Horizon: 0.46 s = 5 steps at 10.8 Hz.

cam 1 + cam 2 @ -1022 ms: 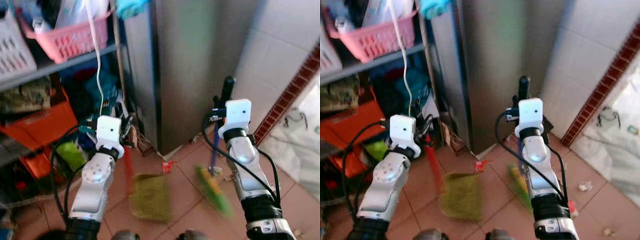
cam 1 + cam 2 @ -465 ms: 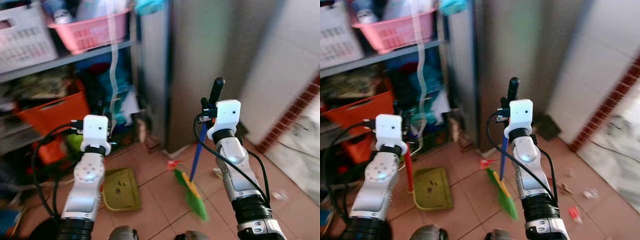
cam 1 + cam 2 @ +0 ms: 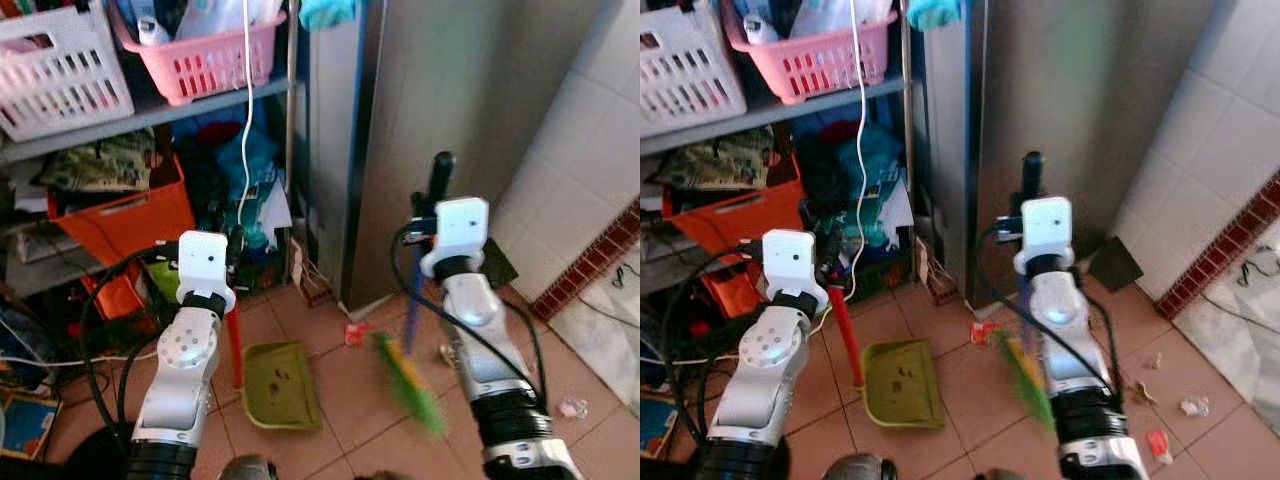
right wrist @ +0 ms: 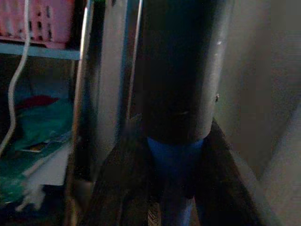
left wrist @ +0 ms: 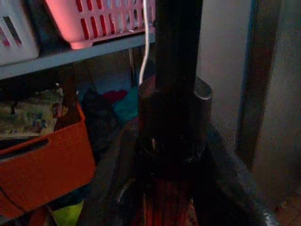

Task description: Sweep floor

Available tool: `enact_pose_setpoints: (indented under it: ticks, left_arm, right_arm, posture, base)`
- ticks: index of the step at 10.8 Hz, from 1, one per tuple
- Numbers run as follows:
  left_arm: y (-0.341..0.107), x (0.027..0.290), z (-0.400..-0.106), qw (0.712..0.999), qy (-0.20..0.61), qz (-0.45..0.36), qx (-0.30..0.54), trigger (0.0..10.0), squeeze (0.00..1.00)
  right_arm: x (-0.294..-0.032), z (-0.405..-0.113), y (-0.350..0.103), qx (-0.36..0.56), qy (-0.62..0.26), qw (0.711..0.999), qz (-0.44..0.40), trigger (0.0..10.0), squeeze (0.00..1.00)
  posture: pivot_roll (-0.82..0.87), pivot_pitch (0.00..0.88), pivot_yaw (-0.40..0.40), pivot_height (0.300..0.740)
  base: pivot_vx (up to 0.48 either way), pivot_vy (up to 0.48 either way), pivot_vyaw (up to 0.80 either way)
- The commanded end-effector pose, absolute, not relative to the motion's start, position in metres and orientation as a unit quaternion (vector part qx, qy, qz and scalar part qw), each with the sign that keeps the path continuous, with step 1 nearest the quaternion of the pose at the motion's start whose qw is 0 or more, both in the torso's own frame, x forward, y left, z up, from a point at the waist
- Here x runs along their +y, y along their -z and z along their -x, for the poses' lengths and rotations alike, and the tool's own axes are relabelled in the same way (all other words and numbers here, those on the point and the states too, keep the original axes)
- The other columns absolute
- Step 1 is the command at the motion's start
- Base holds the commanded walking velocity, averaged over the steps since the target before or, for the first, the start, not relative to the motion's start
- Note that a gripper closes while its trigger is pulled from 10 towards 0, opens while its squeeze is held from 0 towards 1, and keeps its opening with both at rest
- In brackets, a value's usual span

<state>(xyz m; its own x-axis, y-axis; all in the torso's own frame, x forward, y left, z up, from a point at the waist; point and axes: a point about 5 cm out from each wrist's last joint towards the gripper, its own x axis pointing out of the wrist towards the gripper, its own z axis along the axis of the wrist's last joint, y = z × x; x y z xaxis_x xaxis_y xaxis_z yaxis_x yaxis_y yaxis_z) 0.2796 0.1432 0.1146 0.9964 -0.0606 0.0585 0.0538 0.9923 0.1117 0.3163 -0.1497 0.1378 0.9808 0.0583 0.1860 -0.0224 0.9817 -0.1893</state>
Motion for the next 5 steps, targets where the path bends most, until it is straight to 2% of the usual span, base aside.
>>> enact_pose_setpoints:
  ticks: [1,5]
  left_arm:
    - [-0.1301,0.1437,-0.2816,0.995,0.03,-0.062,-0.069,10.0,0.0]
    - [-0.1298,0.1413,-0.2824,0.995,0.029,-0.058,-0.07,10.0,0.0]
  right_arm:
    - [-0.1429,-0.3197,-0.1625,-0.152,-0.028,0.983,0.097,10.0,0.0]
    - [-0.1412,-0.3214,-0.1637,-0.156,-0.032,0.982,0.1,10.0,0.0]
  posture:
    - [0.03,0.048,0.012,0.74]
    - [0.02,0.034,0.008,0.74]
  base:
    - [0.424,0.0,0.0]
    - [0.385,0.0,0.0]
